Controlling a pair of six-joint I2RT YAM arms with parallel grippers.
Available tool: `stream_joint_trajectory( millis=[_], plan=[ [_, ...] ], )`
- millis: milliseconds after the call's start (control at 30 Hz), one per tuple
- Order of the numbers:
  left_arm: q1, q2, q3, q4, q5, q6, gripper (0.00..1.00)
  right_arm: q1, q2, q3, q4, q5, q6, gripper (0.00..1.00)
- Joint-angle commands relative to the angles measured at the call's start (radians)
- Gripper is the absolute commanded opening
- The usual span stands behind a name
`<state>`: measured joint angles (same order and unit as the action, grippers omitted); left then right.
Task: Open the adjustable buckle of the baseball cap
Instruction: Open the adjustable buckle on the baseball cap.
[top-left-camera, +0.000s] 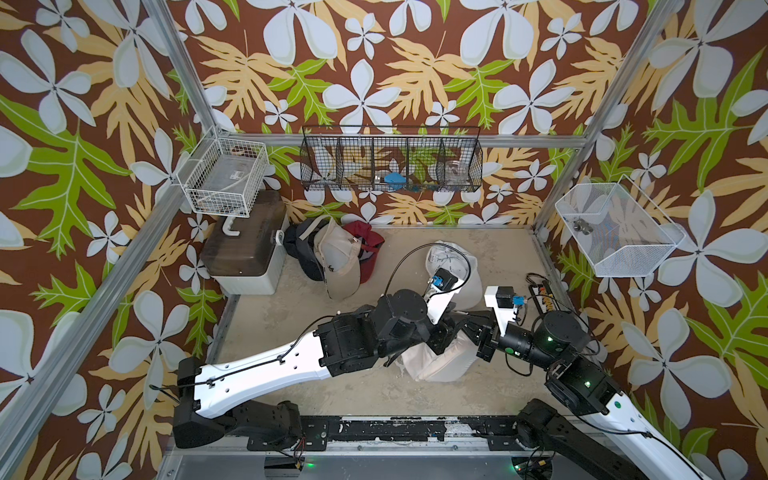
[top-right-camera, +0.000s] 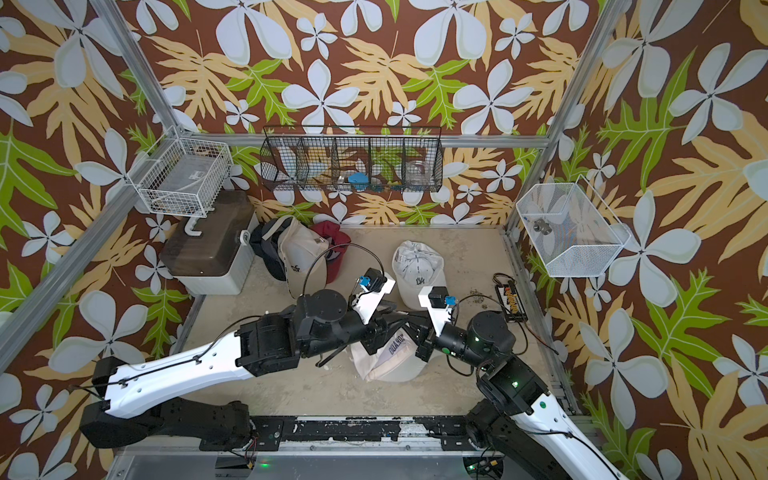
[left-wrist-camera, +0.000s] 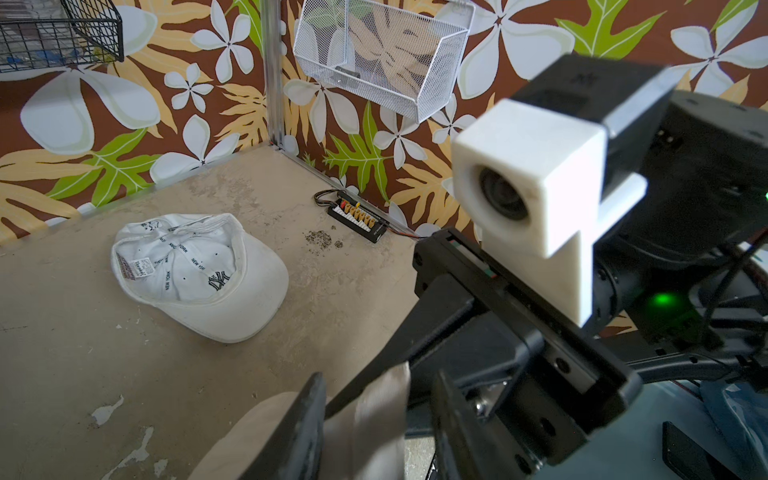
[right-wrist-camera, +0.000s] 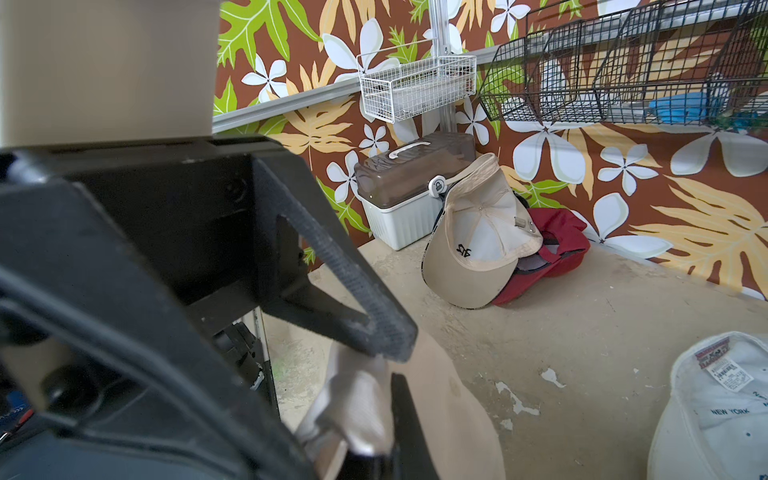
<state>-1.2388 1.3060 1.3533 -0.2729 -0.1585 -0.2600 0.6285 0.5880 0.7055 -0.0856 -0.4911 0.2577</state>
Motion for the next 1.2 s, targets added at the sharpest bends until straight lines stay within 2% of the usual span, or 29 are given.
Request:
stream_joint_trajectory(
  millis=[0,67,267,567,867,1167],
  plan=[
    [0.001,0.011,0.010,-0.002,0.006,0.008,0.40,0.002,-0.001,0.015,0.028,-0.009,0.003,0.00],
    [0.001,0.016,0.010,-0.005,0.005,0.010,0.37,0.002,-0.002,0.018,0.026,-0.010,0.003,0.00],
    [0.001,0.031,0.013,-0.009,0.002,0.016,0.18,0.002,-0.009,0.029,0.009,-0.007,-0.006,0.00],
    [0.001,0.022,0.021,-0.022,-0.024,0.019,0.01,0.002,-0.014,0.037,-0.004,0.008,-0.018,0.00],
    [0.001,-0.069,-0.017,-0.011,-0.076,0.002,0.00,0.002,-0.031,0.026,-0.035,0.082,-0.041,0.00],
    [0.001,-0.142,-0.102,0.000,-0.068,-0.031,0.00,0.001,-0.007,0.057,-0.034,0.101,-0.040,0.00]
  ],
)
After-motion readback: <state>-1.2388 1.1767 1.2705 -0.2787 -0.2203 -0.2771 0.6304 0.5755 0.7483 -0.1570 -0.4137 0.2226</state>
